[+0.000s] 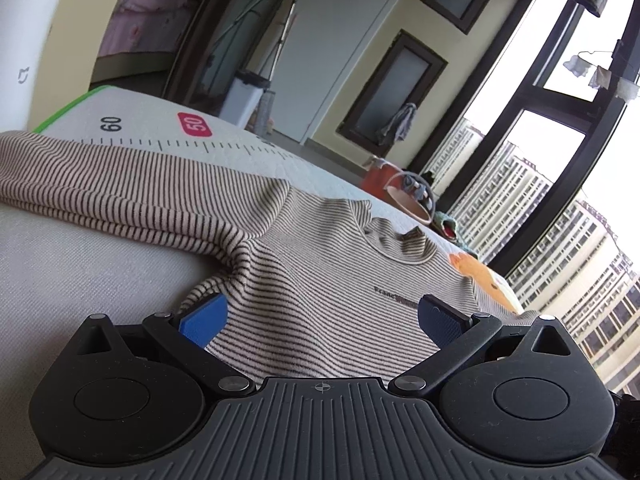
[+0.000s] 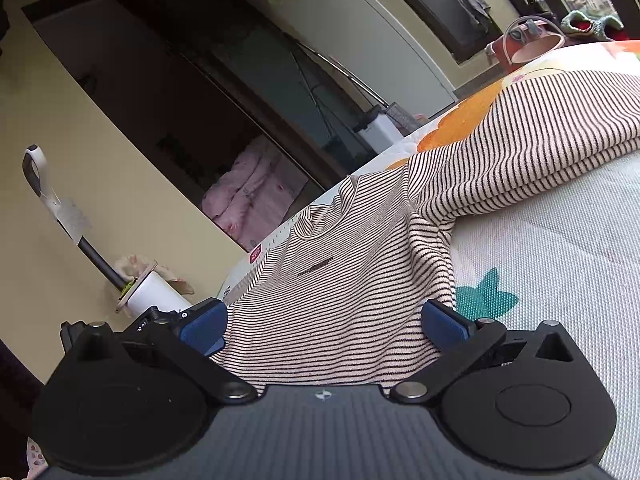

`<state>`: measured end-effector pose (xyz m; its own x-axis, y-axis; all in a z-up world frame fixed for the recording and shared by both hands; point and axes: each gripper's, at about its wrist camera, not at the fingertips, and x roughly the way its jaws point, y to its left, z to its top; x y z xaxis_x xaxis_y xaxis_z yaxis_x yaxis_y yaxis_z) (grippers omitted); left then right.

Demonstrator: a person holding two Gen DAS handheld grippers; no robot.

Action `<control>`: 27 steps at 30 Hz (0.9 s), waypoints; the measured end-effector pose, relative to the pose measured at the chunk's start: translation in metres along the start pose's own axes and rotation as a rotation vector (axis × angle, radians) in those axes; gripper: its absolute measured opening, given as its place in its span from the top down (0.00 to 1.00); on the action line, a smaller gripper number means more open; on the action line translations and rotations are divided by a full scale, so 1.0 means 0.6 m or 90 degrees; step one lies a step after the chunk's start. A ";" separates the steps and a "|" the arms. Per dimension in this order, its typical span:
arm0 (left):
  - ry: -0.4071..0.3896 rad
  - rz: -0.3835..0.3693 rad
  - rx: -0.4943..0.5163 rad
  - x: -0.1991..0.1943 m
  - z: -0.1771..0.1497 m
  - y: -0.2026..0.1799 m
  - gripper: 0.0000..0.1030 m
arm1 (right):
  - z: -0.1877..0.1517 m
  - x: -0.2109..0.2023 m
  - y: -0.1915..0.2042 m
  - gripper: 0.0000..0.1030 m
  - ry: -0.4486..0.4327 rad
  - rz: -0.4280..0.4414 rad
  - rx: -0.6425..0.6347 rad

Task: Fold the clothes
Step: 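Grasp the sleeve nearest the left gripper and lift it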

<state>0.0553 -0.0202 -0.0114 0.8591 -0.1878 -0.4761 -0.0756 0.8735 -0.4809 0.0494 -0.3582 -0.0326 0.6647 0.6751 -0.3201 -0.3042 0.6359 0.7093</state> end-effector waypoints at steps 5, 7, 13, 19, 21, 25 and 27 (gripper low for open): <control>0.013 0.008 0.016 0.002 -0.002 -0.007 0.00 | 0.001 0.006 0.000 0.00 0.001 0.000 -0.005; 0.023 0.006 0.025 0.003 -0.002 -0.009 0.00 | 0.003 0.009 -0.002 0.00 0.001 0.001 -0.003; 0.089 0.029 0.135 0.008 -0.009 -0.043 0.00 | 0.001 0.015 -0.001 0.00 0.000 0.001 0.000; 0.123 0.100 0.232 0.025 -0.028 -0.084 0.00 | 0.001 0.013 -0.004 0.00 0.002 0.000 -0.002; 0.122 0.103 0.230 0.025 -0.028 -0.085 0.00 | 0.001 0.011 -0.005 0.00 0.001 0.003 0.000; 0.106 0.071 0.178 0.016 -0.021 -0.066 0.00 | 0.000 0.009 -0.007 0.00 -0.001 0.005 0.002; 0.097 0.046 0.138 0.007 -0.013 -0.050 0.00 | 0.000 0.008 -0.008 0.00 -0.002 0.006 0.002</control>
<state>0.0572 -0.0506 -0.0050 0.7684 -0.1717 -0.6165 -0.0099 0.9600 -0.2797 0.0542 -0.3578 -0.0373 0.6642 0.6801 -0.3105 -0.3085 0.6276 0.7148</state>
